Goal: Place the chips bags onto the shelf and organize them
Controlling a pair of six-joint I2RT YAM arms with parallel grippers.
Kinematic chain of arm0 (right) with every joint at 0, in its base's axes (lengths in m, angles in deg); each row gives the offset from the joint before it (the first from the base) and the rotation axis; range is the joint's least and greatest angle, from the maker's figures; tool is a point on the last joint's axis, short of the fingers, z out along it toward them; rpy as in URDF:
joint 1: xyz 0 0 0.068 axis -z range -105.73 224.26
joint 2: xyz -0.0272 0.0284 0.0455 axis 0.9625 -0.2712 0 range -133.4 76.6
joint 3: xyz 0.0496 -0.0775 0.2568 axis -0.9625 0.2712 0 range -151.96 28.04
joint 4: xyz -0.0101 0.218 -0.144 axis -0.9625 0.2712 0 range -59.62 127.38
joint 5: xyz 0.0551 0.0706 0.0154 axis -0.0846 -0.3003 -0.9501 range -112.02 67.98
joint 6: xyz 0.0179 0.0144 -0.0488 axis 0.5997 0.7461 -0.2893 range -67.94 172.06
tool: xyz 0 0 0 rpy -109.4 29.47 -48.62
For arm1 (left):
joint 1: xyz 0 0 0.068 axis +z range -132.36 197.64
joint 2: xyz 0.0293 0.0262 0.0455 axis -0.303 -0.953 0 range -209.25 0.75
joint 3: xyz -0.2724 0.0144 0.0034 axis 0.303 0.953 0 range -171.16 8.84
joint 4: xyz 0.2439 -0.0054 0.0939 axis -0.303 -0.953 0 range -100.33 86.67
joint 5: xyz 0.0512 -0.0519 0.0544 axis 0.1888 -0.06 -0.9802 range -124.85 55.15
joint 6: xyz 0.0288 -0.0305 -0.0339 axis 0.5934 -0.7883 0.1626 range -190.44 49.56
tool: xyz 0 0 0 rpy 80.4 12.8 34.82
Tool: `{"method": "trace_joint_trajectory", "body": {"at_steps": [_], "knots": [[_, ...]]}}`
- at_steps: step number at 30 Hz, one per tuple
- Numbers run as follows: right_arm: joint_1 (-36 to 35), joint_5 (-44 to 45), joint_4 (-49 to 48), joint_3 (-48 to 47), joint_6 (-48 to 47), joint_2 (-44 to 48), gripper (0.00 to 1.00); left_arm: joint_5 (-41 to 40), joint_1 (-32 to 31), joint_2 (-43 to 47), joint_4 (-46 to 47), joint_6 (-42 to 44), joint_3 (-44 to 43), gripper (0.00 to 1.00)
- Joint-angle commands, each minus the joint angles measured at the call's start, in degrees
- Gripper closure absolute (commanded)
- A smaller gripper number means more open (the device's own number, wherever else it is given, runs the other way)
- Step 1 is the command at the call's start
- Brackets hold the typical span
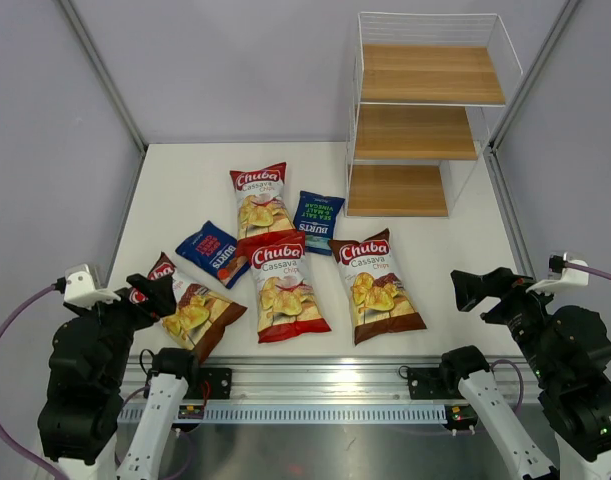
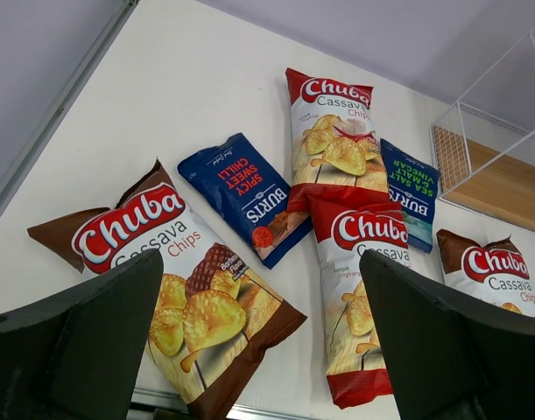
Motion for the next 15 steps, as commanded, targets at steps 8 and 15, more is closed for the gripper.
{"method": "trace_joint_trajectory", "body": {"at_steps": [8,15], "knots": [[0.3,-3.8,-5.0,2.3,-0.1,2.6,0.0,-0.3,-0.1,-3.6,2.4,-8.6,3.4,0.01],[0.3,-9.6,-7.4,5.1,2.0,2.1,0.01,9.1,-0.1,-10.0,14.9,-18.0,12.0,0.01]]}}
